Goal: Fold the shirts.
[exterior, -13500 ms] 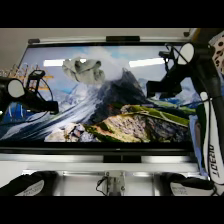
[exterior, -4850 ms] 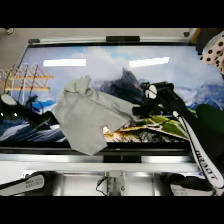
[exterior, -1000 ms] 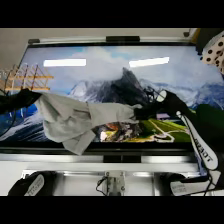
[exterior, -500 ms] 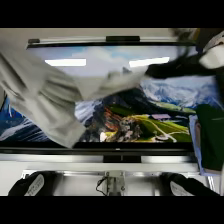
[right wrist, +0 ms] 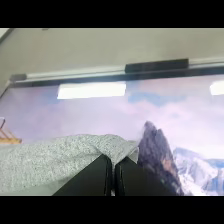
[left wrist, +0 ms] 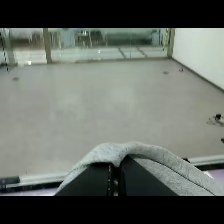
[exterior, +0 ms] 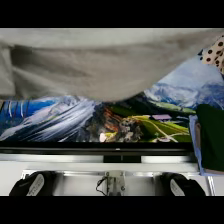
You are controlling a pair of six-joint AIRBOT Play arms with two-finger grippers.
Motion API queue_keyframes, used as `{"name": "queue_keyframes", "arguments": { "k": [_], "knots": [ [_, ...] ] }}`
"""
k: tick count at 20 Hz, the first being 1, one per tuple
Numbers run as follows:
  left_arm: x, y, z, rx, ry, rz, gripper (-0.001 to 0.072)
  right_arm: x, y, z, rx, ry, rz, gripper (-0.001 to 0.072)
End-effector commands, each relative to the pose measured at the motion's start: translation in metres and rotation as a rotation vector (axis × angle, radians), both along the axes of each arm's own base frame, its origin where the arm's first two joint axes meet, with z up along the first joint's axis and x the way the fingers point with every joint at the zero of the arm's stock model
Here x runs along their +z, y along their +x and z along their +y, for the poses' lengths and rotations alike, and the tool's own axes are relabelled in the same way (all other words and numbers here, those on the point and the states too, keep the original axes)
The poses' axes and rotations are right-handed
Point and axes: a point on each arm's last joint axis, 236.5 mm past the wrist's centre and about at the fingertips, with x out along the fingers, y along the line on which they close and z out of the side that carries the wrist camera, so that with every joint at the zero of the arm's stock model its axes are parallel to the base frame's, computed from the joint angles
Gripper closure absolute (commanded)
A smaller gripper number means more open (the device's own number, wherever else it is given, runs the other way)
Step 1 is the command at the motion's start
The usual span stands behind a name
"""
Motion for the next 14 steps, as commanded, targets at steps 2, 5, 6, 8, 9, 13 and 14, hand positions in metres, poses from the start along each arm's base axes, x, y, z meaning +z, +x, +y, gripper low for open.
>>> {"name": "queue_keyframes", "arguments": {
  "k": [2, 5, 6, 8, 9, 13, 14],
  "knots": [
    [0.045, -0.065, 0.000, 0.092, 0.005, -0.219, 0.0670, 0.038, -0.058, -0.040, -0.182, -0.077, -0.160, 0.0637],
    [0.018, -0.063, 0.016, 0.160, -0.042, -0.102, 0.0670, 0.032, -0.075, -0.068, -0.298, -0.118, -0.138, 0.0638],
    [0.001, -0.054, 0.017, 0.156, -0.052, -0.024, 0.0670, 0.019, -0.072, -0.072, -0.311, -0.131, -0.079, 0.0637],
    [-0.049, -0.023, 0.025, 0.147, -0.069, 0.179, 0.0670, -0.022, -0.057, -0.076, -0.306, -0.154, 0.101, 0.0637],
    [-0.076, -0.006, 0.030, 0.145, -0.081, 0.279, 0.0670, -0.045, -0.046, -0.077, -0.298, -0.166, 0.204, 0.0637],
    [-0.209, 0.079, 0.061, 0.123, -0.097, 0.652, 0.0670, -0.164, 0.025, -0.104, -0.336, -0.260, 0.577, 0.0637],
    [-0.244, 0.100, 0.068, 0.117, -0.135, 0.732, 0.0670, -0.202, 0.045, -0.108, -0.333, -0.278, 0.653, 0.0637]
  ]
}}
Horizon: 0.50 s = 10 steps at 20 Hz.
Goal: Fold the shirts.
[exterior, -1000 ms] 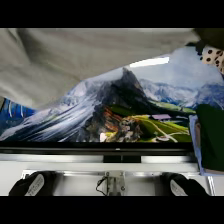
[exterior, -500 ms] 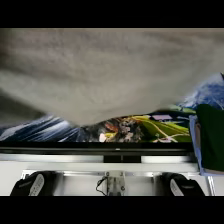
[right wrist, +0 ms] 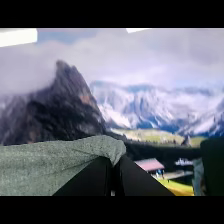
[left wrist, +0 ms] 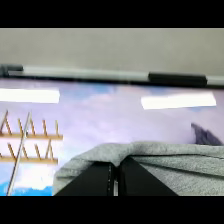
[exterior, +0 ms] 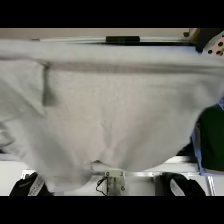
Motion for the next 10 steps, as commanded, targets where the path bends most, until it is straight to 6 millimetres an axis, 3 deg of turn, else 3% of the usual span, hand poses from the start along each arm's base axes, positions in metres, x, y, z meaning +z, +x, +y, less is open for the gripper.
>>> {"name": "queue_keyframes", "arguments": {
  "k": [1, 3, 6, 8, 10],
  "knots": [
    [-0.127, 0.063, 0.027, 0.006, -0.091, 0.297, 0.0670, -0.119, 0.054, -0.026, -0.062, -0.051, 0.286, 0.0637],
    [-0.184, 0.110, 0.029, -0.002, -0.209, 0.360, 0.0670, -0.185, 0.102, -0.025, -0.094, 0.000, 0.325, 0.0637],
    [-0.244, 0.179, 0.022, -0.013, -0.299, 0.404, 0.0670, -0.255, 0.174, -0.007, -0.129, 0.159, 0.310, 0.0637],
    [-0.268, 0.220, 0.019, -0.002, -0.303, 0.382, 0.0669, -0.273, 0.217, 0.017, -0.130, 0.323, 0.219, 0.0637],
    [-0.291, 0.250, 0.011, 0.003, -0.306, 0.374, 0.0669, -0.279, 0.250, 0.029, -0.147, 0.437, 0.124, 0.0637]
  ]
}}
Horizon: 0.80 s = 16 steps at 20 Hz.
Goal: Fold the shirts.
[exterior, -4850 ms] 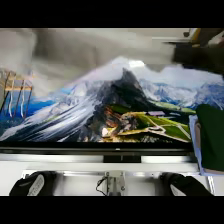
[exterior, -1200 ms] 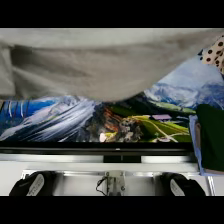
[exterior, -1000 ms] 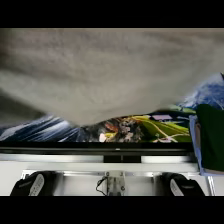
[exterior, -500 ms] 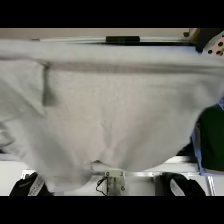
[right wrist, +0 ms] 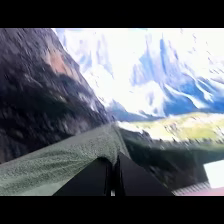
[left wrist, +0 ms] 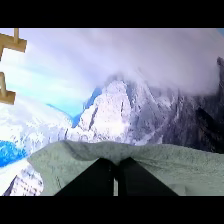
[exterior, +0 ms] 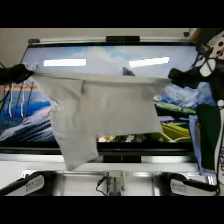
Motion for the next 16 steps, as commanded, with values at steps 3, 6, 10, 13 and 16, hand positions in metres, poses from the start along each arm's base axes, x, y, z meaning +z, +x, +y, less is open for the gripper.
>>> {"name": "queue_keyframes", "arguments": {
  "k": [3, 6, 10, 13, 16],
  "knots": [
    [-0.091, 0.059, -0.034, 0.002, -0.074, 0.085, 0.0669, -0.054, 0.057, 0.031, -0.104, 0.252, -0.071, 0.0637],
    [-0.136, 0.041, -0.053, 0.039, -0.198, 0.284, 0.0520, -0.088, 0.032, 0.050, -0.059, 0.265, 0.093, 0.0567],
    [-0.119, -0.011, -0.002, 0.005, -0.180, 0.501, -0.0003, -0.036, 0.011, 0.029, 0.025, 0.219, 0.077, 0.0088],
    [-0.118, -0.097, 0.047, -0.008, -0.191, 0.786, 0.0170, -0.025, -0.047, -0.033, 0.046, 0.071, 0.232, 0.0207],
    [-0.152, -0.163, 0.038, 0.002, -0.296, 0.909, 0.0169, -0.042, -0.110, -0.057, 0.086, 0.091, 0.464, 0.0207]
  ]
}}
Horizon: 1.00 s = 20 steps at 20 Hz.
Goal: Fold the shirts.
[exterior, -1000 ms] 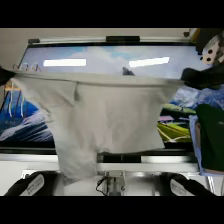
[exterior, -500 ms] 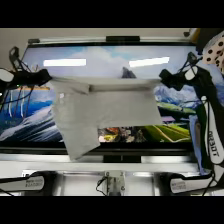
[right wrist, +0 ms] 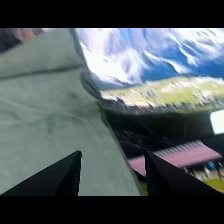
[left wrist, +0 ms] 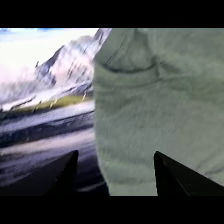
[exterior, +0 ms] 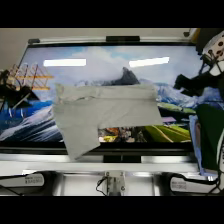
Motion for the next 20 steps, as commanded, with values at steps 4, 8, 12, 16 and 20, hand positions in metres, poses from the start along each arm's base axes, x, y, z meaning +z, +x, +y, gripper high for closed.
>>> {"name": "queue_keyframes", "arguments": {
  "k": [4, 8, 12, 16, 20],
  "knots": [
    [-0.081, -0.113, -0.065, 0.067, -0.242, 0.127, 0.0171, -0.023, -0.094, -0.012, 0.088, 0.048, 0.333, 0.0207],
    [-0.113, -0.117, -0.082, 0.143, -0.284, 0.094, 0.0176, -0.023, -0.085, 0.010, 0.122, 0.068, 0.306, 0.0206],
    [-0.123, -0.092, -0.086, 0.170, -0.223, 0.002, 0.0218, -0.026, -0.078, 0.015, 0.118, 0.065, 0.288, 0.0204],
    [-0.124, -0.072, -0.094, 0.199, -0.185, -0.052, 0.0501, -0.049, -0.093, 0.017, 0.140, 0.068, 0.338, 0.0203],
    [-0.122, -0.075, -0.100, 0.178, -0.200, -0.039, 0.0668, -0.098, -0.112, 0.029, 0.169, 0.123, 0.409, 0.0203]
  ]
}}
